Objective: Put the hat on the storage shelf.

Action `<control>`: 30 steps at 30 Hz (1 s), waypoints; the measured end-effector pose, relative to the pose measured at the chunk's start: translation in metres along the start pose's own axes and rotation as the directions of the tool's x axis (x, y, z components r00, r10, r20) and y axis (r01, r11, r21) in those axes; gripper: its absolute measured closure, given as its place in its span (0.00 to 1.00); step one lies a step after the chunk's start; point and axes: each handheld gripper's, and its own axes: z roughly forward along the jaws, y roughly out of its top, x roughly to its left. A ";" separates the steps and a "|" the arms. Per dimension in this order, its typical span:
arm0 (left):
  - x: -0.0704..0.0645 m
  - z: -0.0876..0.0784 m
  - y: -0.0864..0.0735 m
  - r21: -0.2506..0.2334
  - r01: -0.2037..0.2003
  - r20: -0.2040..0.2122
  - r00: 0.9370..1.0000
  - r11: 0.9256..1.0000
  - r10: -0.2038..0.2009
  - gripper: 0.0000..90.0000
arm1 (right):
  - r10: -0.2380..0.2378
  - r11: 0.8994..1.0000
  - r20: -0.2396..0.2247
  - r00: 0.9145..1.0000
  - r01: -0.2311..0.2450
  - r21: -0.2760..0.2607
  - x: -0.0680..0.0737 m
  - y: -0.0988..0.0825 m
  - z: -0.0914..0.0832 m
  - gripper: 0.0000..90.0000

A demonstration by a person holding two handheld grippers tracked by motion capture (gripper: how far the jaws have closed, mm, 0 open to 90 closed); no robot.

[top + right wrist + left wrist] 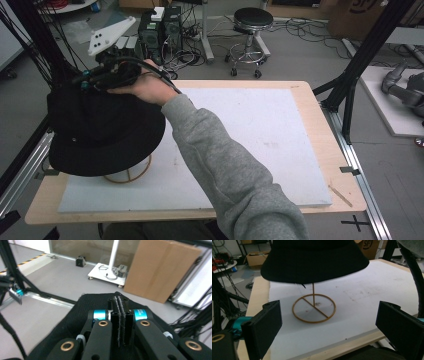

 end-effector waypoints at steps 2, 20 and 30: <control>-0.001 -0.001 0.000 -0.002 -0.002 -0.004 1.000 1.000 0.001 0.08 | 0.005 1.000 -0.004 1.000 -0.005 0.007 0.001 -0.006 0.006 1.00; -0.003 0.010 -0.002 0.021 -0.003 0.018 1.000 1.000 0.003 0.08 | 0.092 0.993 0.002 0.996 -0.091 0.076 0.000 -0.033 0.014 0.92; -0.003 0.012 -0.001 0.021 -0.009 0.026 1.000 1.000 0.008 0.08 | 0.145 0.986 0.051 0.988 -0.148 0.077 0.001 -0.033 0.013 0.33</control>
